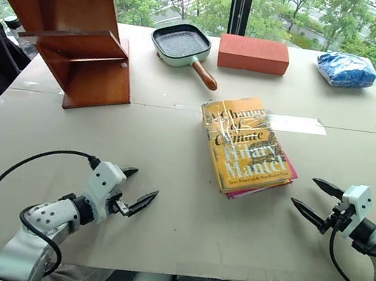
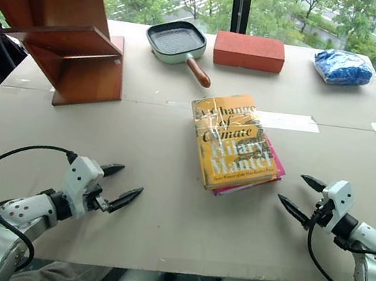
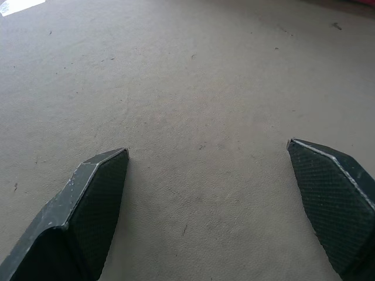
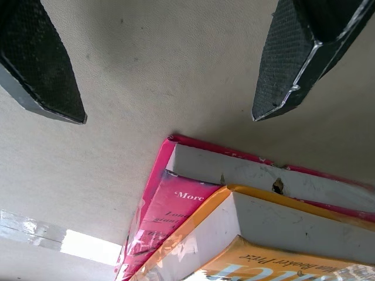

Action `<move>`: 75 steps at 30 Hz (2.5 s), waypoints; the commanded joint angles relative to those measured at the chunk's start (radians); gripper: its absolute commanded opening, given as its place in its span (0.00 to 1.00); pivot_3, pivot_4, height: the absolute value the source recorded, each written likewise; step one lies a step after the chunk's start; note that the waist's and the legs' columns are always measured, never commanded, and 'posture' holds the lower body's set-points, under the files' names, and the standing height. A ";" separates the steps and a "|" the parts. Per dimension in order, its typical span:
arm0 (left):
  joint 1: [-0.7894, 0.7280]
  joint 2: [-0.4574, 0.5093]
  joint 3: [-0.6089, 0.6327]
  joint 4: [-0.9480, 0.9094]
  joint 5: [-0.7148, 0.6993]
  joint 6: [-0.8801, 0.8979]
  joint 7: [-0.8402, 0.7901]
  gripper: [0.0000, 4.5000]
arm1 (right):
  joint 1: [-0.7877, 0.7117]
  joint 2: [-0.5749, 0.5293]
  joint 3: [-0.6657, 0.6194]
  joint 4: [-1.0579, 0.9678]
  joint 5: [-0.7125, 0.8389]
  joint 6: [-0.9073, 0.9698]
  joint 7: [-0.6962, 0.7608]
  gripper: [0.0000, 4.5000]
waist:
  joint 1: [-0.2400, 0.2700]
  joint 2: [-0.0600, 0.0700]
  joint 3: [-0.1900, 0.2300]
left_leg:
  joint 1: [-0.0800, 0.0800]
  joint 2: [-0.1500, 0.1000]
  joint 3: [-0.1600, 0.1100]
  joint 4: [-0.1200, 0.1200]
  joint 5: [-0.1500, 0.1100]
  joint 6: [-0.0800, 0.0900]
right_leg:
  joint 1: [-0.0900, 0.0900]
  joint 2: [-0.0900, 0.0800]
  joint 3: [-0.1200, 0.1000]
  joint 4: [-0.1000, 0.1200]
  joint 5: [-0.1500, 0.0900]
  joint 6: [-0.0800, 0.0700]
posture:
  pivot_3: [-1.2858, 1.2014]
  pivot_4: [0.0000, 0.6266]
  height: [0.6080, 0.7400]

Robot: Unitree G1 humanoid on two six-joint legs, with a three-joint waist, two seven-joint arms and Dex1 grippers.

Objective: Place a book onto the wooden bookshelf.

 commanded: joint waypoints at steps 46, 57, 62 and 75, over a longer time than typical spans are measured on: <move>-0.118 -0.004 -0.035 0.083 0.051 -0.020 -0.009 0.99 | -0.125 -0.077 -0.077 0.099 -0.041 0.010 -0.017 1.00 | -0.008 0.007 0.004 | -0.002 -0.018 -0.043 0.005 0.001 -0.001 | 0.015 -0.012 -0.033 0.000 -0.004 0.001 | 0.52 0.24 1.00; -0.174 0.048 -0.028 0.002 0.007 0.029 -0.066 0.99 | -0.375 -0.033 -0.042 0.108 -0.110 0.191 -0.288 1.00 | -0.008 0.006 0.005 | -0.002 -0.017 -0.031 0.005 0.001 -0.001 | 0.010 -0.013 -0.023 0.000 -0.002 -0.003 | 0.52 0.24 1.00; -0.224 0.117 -0.030 -0.038 -0.009 0.055 -0.136 1.00 | -0.547 0.018 0.026 0.173 -0.141 0.258 -0.306 0.59 | -0.011 0.006 0.005 | -0.010 -0.017 -0.030 0.005 0.001 -0.001 | 0.002 -0.012 -0.023 0.001 0.001 -0.001 | 0.52 0.24 1.00; -0.319 0.223 0.055 -0.052 -0.252 0.176 -0.334 1.00 | -0.767 0.104 0.199 0.358 -0.233 0.307 -0.191 0.00 | -0.013 0.006 0.006 | -0.014 -0.017 -0.029 0.005 0.001 -0.001 | -0.001 -0.012 -0.023 0.000 0.002 -0.001 | 0.52 0.24 1.00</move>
